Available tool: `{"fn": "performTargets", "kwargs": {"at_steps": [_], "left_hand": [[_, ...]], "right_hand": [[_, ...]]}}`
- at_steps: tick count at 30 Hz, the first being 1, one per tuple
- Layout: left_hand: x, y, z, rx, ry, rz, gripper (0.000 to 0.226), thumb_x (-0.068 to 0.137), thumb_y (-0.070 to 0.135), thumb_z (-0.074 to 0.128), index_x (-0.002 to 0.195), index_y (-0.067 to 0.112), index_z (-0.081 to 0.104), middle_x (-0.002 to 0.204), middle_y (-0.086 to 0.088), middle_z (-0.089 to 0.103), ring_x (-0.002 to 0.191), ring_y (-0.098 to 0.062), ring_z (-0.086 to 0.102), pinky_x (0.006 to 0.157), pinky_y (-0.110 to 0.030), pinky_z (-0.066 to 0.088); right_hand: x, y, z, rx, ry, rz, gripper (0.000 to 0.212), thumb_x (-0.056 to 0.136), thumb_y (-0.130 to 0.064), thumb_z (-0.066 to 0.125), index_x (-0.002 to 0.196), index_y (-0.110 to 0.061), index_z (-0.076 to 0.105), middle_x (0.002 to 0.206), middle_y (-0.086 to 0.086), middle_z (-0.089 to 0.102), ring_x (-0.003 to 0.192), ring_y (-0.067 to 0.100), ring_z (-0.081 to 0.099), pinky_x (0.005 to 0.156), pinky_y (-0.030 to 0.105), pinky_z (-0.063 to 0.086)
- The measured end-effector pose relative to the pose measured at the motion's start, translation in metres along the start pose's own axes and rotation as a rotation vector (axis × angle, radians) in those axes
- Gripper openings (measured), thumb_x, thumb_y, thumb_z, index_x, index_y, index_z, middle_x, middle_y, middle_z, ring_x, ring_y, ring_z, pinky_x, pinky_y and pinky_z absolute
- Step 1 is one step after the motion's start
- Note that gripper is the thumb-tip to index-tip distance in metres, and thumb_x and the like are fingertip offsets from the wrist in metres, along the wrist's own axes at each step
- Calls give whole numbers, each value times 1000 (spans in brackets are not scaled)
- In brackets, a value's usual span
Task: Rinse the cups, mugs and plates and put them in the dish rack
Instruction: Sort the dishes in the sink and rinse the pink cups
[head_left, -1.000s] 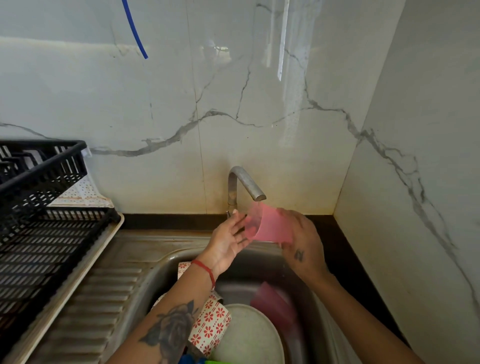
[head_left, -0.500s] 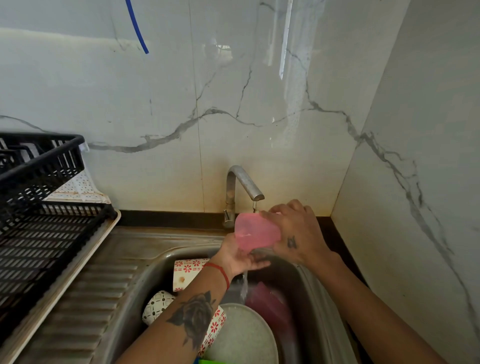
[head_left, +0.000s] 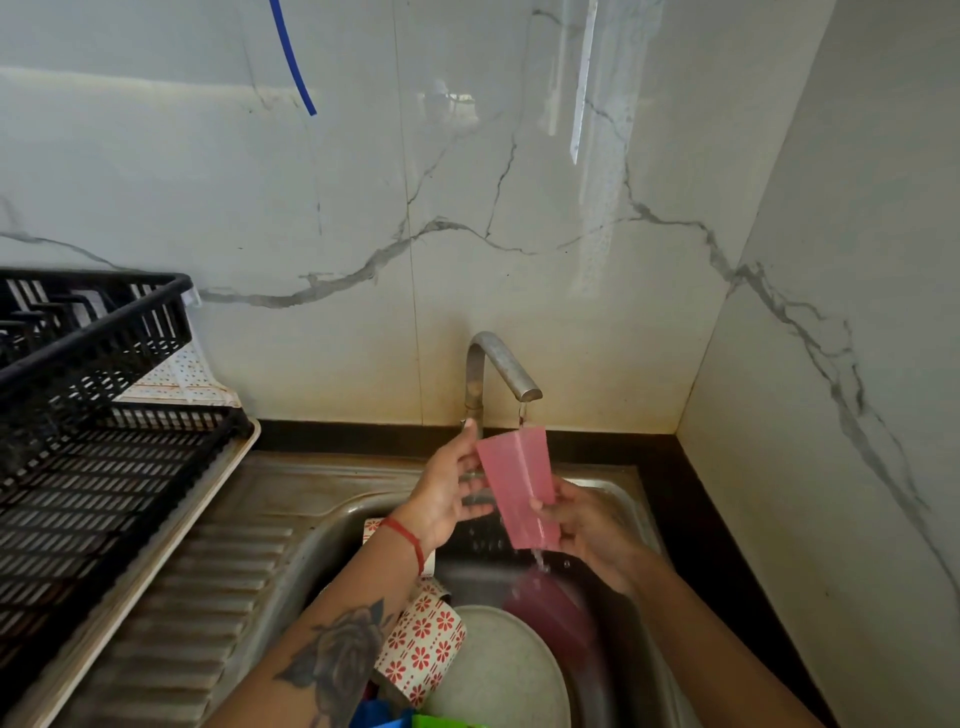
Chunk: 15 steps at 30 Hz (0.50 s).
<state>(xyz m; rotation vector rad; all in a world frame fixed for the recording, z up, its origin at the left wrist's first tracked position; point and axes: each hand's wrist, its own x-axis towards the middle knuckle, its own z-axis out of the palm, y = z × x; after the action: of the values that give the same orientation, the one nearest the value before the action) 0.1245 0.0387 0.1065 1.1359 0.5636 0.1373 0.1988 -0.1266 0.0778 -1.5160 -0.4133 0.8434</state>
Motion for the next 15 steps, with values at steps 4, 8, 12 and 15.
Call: {"fn": "performTargets", "kwargs": {"at_steps": [4,8,12,15], "left_hand": [[-3,-9,-7,-73,-44,-31,67,72,50,66,127,14,52,119,-11,59,109,-29,59,82,-44,53],[-7,-27,-5,-210,0,-140,69,66,34,76,125,13,45,118,-18,56,105,-33,59,66,-39,57],[-11,-41,0,-456,104,-257,60,76,26,76,124,10,45,119,-26,54,100,-42,59,54,-42,58],[-17,-52,5,-441,125,-318,60,81,29,75,128,10,44,119,-26,51,100,-42,57,52,-41,57]], "right_hand": [[-8,-7,4,10,4,28,58,68,-47,70,119,-22,53,113,8,64,99,24,67,76,36,58],[-16,-14,6,-139,49,38,48,69,-68,57,103,-35,51,104,7,63,86,21,69,64,31,58],[-28,-9,-3,-212,-31,34,82,59,-77,67,124,-31,48,113,2,62,91,20,67,70,30,57],[-34,3,-4,-476,-16,-117,105,53,-55,86,141,-33,33,126,-14,49,111,5,54,90,29,50]]}}
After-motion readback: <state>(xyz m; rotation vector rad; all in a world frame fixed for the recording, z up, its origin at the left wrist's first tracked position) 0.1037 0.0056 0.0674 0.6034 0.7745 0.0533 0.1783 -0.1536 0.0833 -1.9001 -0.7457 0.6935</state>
